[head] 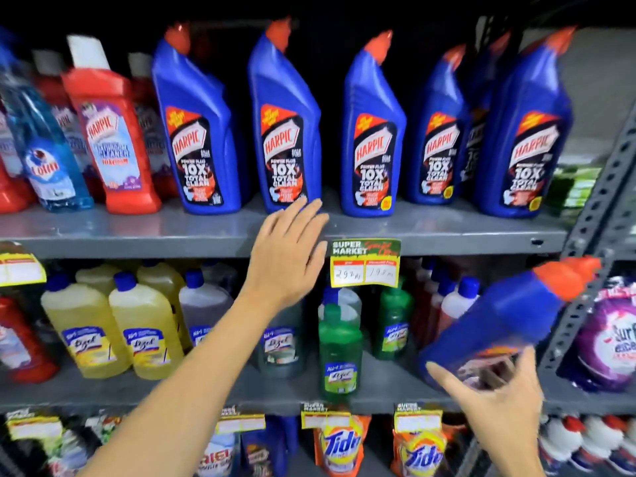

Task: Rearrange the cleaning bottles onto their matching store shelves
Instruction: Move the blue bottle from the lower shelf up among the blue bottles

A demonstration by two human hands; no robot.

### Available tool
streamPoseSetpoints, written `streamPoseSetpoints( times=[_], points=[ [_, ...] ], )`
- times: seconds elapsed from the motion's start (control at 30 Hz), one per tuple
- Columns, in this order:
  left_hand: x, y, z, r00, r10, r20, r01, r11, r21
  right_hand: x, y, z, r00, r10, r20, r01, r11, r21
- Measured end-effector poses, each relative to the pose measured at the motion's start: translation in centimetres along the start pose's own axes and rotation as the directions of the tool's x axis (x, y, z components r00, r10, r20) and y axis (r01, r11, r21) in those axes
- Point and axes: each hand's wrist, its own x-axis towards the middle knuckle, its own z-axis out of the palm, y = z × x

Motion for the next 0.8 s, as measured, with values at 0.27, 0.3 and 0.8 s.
streamPoseSetpoints(
  times=[0.27, 0.3, 0.8],
  points=[
    [1.1, -0.3, 0.7, 0.994, -0.055, 0.095, 0.049, 0.997, 0.064, 11.6, -10.4, -0.6, 0.982, -0.188, -0.018, 0.185, 0.978, -0.093],
    [1.1, -0.3, 0.7, 0.994, -0.057, 0.089, 0.051, 0.996, 0.068, 12.8, -11.3, -0.4, 0.983, -0.185, -0.018, 0.182, 0.976, -0.117],
    [0.6, -0.5, 1.8, 0.997, -0.074, 0.009, 0.073, 0.995, 0.073, 19.7, -13.5, 5.8, 0.997, -0.003, 0.078, 0.039, 0.885, -0.463]
  ],
)
